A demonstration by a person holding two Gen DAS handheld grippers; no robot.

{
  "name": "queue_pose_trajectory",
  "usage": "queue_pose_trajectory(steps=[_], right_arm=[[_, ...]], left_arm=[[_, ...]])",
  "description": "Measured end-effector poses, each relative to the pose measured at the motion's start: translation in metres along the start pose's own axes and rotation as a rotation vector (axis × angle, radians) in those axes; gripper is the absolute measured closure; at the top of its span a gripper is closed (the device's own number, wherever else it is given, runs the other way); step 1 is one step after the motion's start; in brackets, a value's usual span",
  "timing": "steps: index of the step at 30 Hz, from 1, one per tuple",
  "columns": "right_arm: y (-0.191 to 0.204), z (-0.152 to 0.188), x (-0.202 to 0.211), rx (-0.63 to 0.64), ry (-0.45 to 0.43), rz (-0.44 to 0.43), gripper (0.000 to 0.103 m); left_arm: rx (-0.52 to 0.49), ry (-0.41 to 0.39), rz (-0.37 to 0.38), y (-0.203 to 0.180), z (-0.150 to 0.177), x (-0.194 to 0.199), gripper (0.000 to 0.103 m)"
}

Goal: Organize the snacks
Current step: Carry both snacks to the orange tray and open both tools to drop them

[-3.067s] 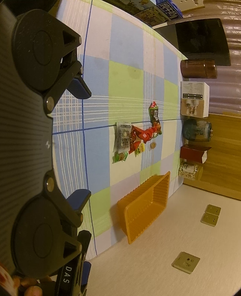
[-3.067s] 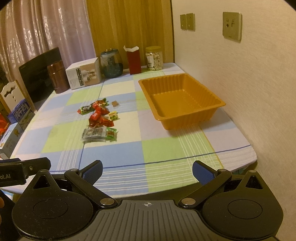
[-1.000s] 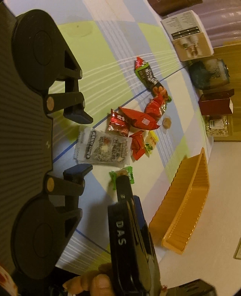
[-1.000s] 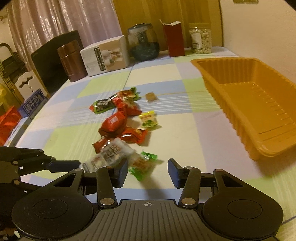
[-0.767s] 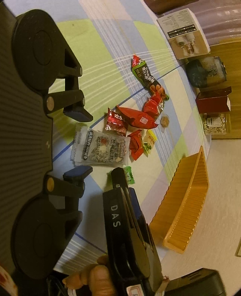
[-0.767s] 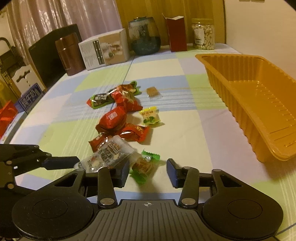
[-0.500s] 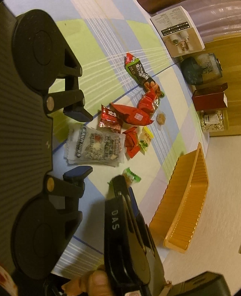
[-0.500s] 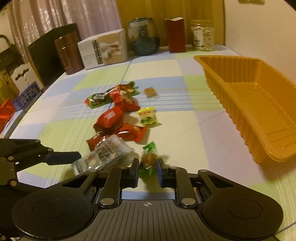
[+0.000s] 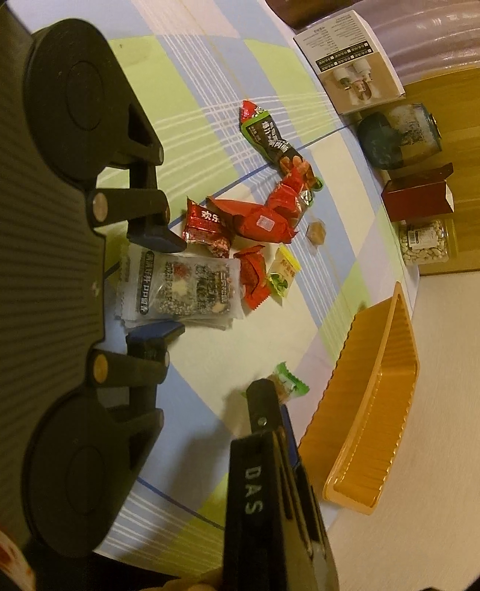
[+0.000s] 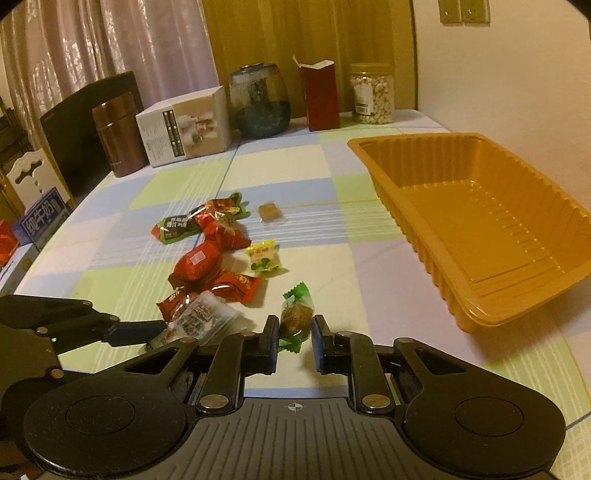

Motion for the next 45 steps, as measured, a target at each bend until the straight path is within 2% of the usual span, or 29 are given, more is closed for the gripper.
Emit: queue_pose_trajectory(steps=[4,7,15,20,25,30,35,39,45], right_arm=[[-0.002,0.001,0.007,-0.006,-0.003,0.003,0.084],[-0.004,0.0,0.014,-0.017,-0.014,0.005,0.084],[-0.017,-0.024,0.047,-0.058,-0.086,0.008,0.084],[-0.045,-0.05,0.073,-0.094,-0.152,0.04,0.084],[-0.098,-0.073,0.087,-0.106,-0.195,0.128,0.084],[-0.152,-0.081,0.083,-0.151,-0.173,0.19,0.084],[-0.181,-0.08,0.079,-0.177,-0.159,0.206,0.084],[-0.19,-0.078,0.078,-0.196,-0.152,0.206,0.084],[-0.193,-0.075,0.068,-0.208,-0.13,0.182,0.084]], left_arm=[[-0.011,0.005,-0.021,-0.004,0.002,-0.004,0.065],[-0.005,0.013,-0.023,-0.005,0.0,-0.004,0.068],[0.126,-0.024,-0.009,-0.015,-0.016,0.016,0.069],[0.154,-0.086,0.043,-0.045,-0.054,0.029,0.069],[0.159,-0.149,0.103,-0.079,-0.101,0.027,0.069],[0.17,-0.171,0.147,-0.106,-0.135,0.004,0.069],[0.166,-0.165,0.172,-0.126,-0.155,-0.021,0.068],[0.158,-0.17,0.159,-0.129,-0.158,-0.031,0.06],[0.195,-0.165,0.111,-0.103,-0.143,-0.021,0.06]])
Point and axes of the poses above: each gripper's, at about its wrist camera, not at the fingertips, and x roughly against the way its jaws point, y to its left, z to its underside, the point moved 6 cm from there along -x, roughly the way its jaws point, and after that the axes turned 6 degrees about -y, right-handed, at the moved point
